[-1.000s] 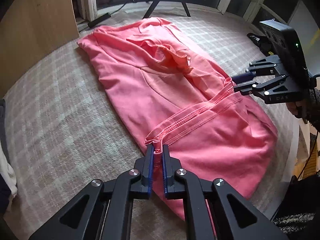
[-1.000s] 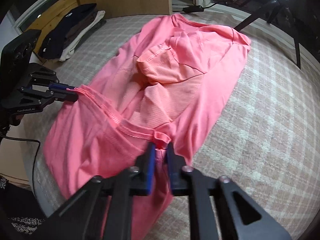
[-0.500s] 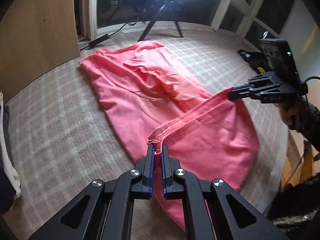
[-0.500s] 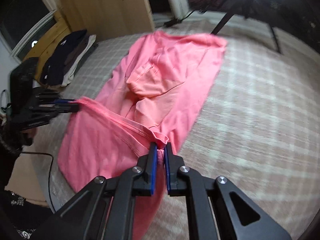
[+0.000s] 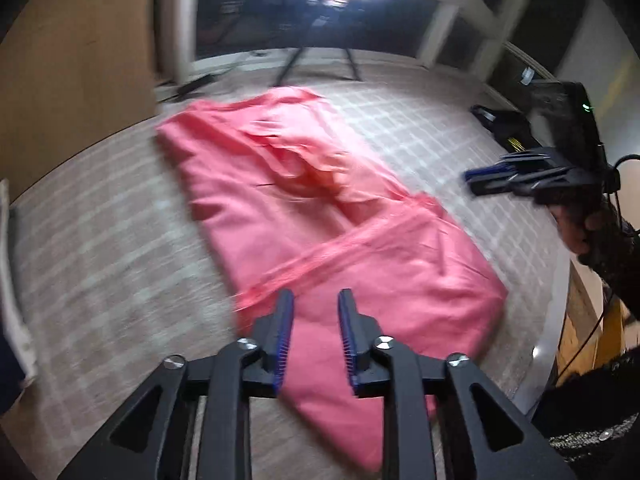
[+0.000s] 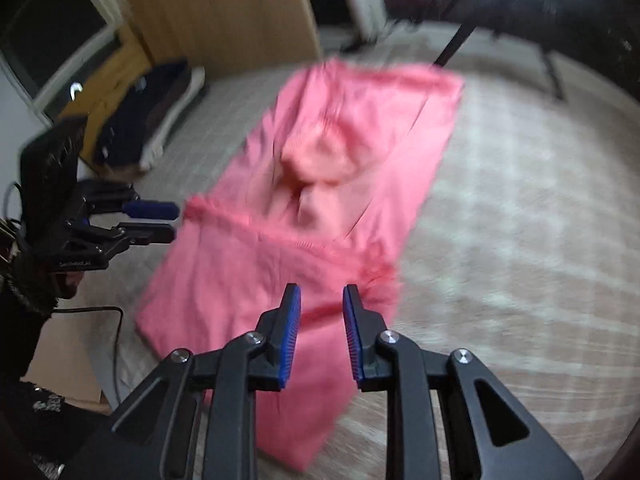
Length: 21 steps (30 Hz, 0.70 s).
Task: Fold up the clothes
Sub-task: 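Move both open grippers over the pink shirt collar on the rug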
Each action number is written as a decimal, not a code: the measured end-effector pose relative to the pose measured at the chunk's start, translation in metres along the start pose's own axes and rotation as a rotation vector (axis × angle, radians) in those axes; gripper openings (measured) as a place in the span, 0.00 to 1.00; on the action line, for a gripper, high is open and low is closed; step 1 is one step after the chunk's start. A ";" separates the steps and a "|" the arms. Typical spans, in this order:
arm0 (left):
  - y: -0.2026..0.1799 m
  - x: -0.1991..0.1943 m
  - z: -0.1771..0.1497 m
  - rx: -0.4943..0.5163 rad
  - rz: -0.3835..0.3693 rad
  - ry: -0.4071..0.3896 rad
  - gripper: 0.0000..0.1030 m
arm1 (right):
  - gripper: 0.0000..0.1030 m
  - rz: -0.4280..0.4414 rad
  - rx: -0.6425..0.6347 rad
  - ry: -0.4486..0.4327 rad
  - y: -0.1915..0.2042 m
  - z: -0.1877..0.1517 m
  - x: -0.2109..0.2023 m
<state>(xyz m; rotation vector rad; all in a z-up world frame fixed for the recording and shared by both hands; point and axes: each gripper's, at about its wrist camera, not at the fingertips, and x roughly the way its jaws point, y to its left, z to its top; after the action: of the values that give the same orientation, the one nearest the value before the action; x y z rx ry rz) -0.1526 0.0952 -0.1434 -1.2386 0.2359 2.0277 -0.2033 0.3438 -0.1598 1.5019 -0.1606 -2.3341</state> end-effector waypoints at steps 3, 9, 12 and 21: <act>0.004 0.034 -0.002 -0.019 0.018 0.075 0.23 | 0.21 -0.023 0.010 0.043 -0.003 -0.002 0.017; 0.022 0.030 -0.001 -0.072 0.074 0.089 0.23 | 0.21 -0.003 0.072 -0.069 -0.013 0.004 -0.058; 0.030 -0.010 0.013 -0.050 0.090 0.025 0.32 | 0.39 -0.059 0.055 -0.157 -0.019 0.018 -0.109; 0.088 -0.046 0.106 0.027 0.183 -0.047 0.41 | 0.45 -0.167 0.003 -0.299 -0.028 0.102 -0.129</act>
<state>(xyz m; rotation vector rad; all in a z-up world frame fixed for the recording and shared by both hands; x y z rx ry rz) -0.2733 0.0629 -0.0685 -1.1884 0.3651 2.1990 -0.2539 0.4062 -0.0136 1.2005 -0.1178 -2.6844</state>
